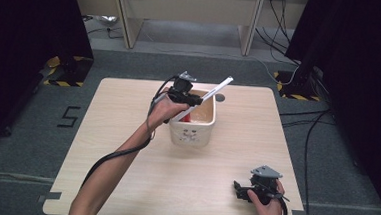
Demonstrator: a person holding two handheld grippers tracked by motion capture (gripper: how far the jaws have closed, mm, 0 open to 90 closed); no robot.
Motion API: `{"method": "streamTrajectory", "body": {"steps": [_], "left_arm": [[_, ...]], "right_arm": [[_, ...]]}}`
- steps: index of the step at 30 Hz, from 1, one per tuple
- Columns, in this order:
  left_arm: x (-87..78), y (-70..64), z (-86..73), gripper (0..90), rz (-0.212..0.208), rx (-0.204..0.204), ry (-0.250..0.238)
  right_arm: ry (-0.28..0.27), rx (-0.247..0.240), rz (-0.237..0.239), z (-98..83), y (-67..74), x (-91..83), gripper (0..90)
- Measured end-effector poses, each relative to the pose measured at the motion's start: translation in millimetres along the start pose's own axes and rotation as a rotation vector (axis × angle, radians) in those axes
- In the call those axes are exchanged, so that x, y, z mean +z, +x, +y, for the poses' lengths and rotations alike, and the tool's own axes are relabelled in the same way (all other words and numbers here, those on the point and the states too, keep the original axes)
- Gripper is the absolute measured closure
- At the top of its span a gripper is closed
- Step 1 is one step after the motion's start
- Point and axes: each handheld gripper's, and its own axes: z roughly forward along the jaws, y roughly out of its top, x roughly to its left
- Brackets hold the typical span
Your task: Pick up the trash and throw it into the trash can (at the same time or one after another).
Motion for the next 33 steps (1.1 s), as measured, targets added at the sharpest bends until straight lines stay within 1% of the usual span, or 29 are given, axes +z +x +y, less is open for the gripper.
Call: {"method": "streamTrajectory", "body": {"steps": [4,10,12,16,19,22,24,27,30,33], "left_arm": [[-2.1,-0.2,0.0,72.1,0.009,0.013,0.006],[-4.4,-3.0,1.7,74.6,0.013,0.023,0.004],[-2.7,-3.2,0.9,75.1,0.025,0.032,0.013],[-2.9,-2.5,0.0,73.8,0.022,0.023,0.008],[-7.9,-3.3,1.2,68.8,0.018,0.021,0.002],[-14.5,-5.0,3.2,61.4,0.013,0.017,-0.007],[-19.8,-6.8,3.8,53.2,0.005,0.018,-0.007],[-28.1,-8.7,4.4,45.9,-0.001,0.006,-0.012],[-37.1,-10.1,2.8,41.4,-0.013,-0.001,-0.027],[-45.9,-9.0,-1.3,39.0,-0.026,-0.006,-0.033]], "right_arm": [[0.0,0.0,0.0,0.0,0.0,0.0,0.2],[0.0,0.0,0.0,0.0,0.0,0.0,0.2],[0.0,0.001,0.0,0.0,0.0,0.0,0.2],[0.0,-0.001,0.0,0.0,-0.1,0.0,0.2],[-0.001,-0.002,0.0,0.0,-0.2,0.0,0.2],[0.0,-0.001,0.0,0.0,-0.1,0.0,0.2],[0.0,-0.001,0.0,0.0,0.0,0.0,0.2],[0.001,0.003,0.001,0.0,0.5,-0.1,0.2],[0.001,0.001,0.001,-0.1,0.3,-0.1,0.2],[-0.002,0.001,0.001,-0.1,0.4,0.1,0.2]]}}
